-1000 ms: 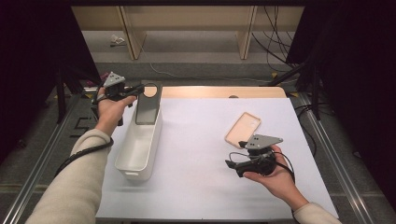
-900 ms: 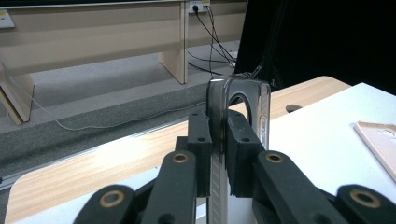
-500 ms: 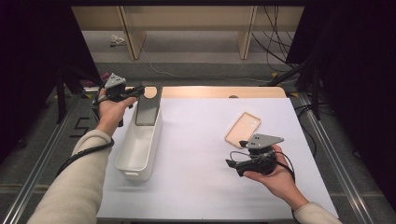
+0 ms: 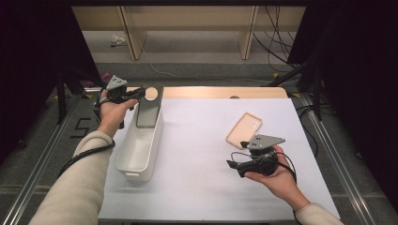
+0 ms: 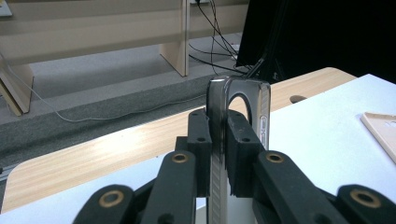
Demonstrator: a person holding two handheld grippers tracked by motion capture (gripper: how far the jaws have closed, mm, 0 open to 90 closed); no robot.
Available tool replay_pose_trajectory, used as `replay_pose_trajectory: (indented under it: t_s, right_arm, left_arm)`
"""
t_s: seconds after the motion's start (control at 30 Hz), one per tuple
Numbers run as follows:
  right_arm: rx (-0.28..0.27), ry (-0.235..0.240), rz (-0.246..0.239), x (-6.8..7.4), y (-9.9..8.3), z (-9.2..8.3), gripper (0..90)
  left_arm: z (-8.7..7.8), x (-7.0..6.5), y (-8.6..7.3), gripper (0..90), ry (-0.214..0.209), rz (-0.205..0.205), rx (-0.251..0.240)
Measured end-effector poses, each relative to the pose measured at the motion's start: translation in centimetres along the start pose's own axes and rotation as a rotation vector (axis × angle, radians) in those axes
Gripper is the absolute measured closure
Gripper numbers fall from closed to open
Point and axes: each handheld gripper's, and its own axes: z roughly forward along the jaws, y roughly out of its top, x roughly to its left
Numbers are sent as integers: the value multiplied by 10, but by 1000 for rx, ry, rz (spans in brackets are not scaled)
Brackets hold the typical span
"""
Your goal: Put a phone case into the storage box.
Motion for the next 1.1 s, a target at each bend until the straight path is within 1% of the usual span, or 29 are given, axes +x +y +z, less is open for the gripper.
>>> replay_pose_trajectory:
  t_s: [0.43, 0.77, 1.1]
  right_arm:
    - [1, 4, -3, 0, 0, 1, 165]
    - [3, 5, -1, 0, 0, 1, 165]
    - [3, 6, -2, 0, 0, 1, 165]
  left_arm:
    - [3, 1, -5, 811, 4, -12, 6]
    - [4, 3, -10, 810, 7, -12, 21]
    - [5, 4, -12, 809, 10, -11, 27]
